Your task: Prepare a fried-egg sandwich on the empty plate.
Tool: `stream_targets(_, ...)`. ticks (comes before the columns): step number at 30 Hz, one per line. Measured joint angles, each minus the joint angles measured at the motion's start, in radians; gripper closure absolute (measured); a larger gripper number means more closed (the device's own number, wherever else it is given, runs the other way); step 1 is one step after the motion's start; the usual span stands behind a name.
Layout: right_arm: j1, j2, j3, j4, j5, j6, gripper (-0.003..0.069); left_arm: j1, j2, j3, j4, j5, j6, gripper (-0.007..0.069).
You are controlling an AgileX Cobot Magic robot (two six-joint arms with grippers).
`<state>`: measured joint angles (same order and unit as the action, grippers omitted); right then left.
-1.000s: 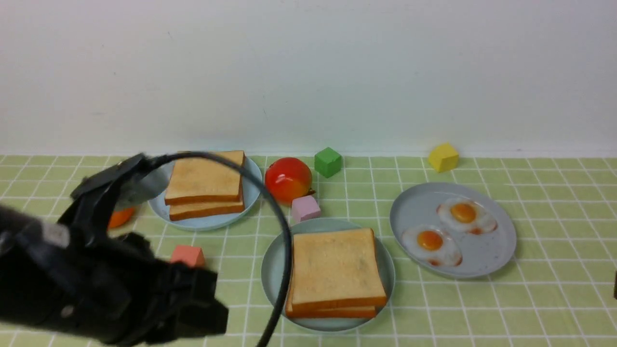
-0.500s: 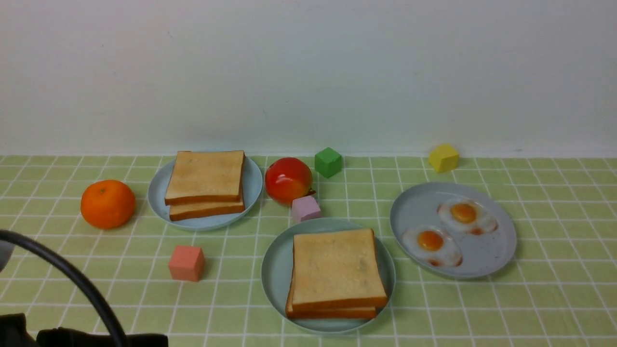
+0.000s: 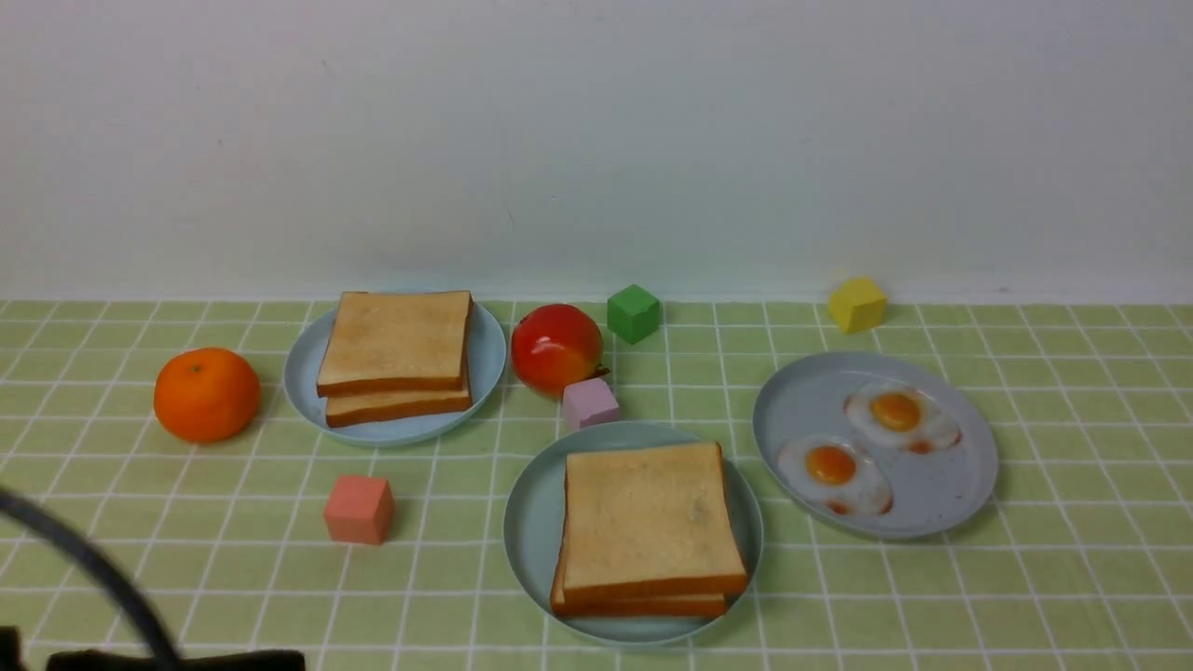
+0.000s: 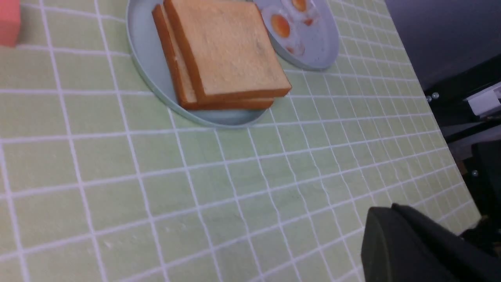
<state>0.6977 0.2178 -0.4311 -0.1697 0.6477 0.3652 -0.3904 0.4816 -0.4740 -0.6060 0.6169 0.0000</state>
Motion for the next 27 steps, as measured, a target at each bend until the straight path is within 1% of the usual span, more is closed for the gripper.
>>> stream_targets(1, 0.000, 0.000, 0.000, -0.001, 0.000, 0.000, 0.0645, 0.000, -0.038, 0.014, 0.039, -0.020, 0.009, 0.0638)
stream_targets(4, 0.000, 0.000, 0.000, -0.001, 0.000, 0.000, 0.0642, 0.023, -0.209, 0.099, 0.242, -0.087, 0.000, 0.0638)
stream_targets(5, 0.000, 0.000, 0.000, -0.001, 0.000, 0.000, 0.0642, 0.027, -0.229, 0.106, 0.255, -0.097, 0.000, 0.0638)
stream_targets(7, 0.000, 0.000, 0.000, -0.001, 0.000, 0.000, 0.0641, 0.104, -0.341, 0.222, 0.417, -0.160, -0.099, 0.0638)
stream_targets(8, 0.000, 0.000, 0.000, -0.001, 0.001, 0.000, 0.0640, 0.110, -0.356, 0.231, 0.428, -0.168, -0.108, 0.0638)
stream_targets(9, 0.000, 0.000, 0.000, -0.001, 0.001, 0.000, 0.0638, 0.155, -0.399, 0.297, 0.495, -0.191, -0.162, 0.0638)
stream_targets(10, 0.000, 0.000, 0.000, -0.001, 0.001, 0.000, 0.0637, 0.185, -0.440, 0.355, 0.537, -0.202, -0.214, 0.0638)
stream_targets(12, 0.000, 0.000, 0.000, -0.001, 0.001, 0.000, 0.0634, 0.233, -0.480, 0.440, 0.597, -0.209, -0.280, 0.0638)
stream_targets(13, 0.000, 0.000, 0.001, -0.002, 0.003, 0.000, 0.0633, 0.252, -0.488, 0.479, 0.611, -0.197, -0.320, 0.0638)
stream_targets(16, 0.000, 0.000, 0.001, -0.002, 0.003, 0.000, 0.0630, 0.289, -0.493, 0.500, 0.628, -0.207, -0.374, 0.0638)
stream_targets(20, 0.000, -0.001, 0.001, -0.002, 0.004, 0.000, 0.0627, 0.293, -0.493, 0.502, 0.631, -0.218, -0.385, 0.0638)
stream_targets(23, 0.000, -0.001, 0.001, -0.002, 0.004, 0.000, 0.0622, 0.269, -0.493, 0.502, 0.634, -0.221, -0.386, 0.0638)
stream_targets(27, 0.000, -0.001, 0.001, -0.002, 0.004, 0.000, 0.0616, 0.208, -0.493, 0.503, 0.634, -0.222, -0.386, 0.0638)
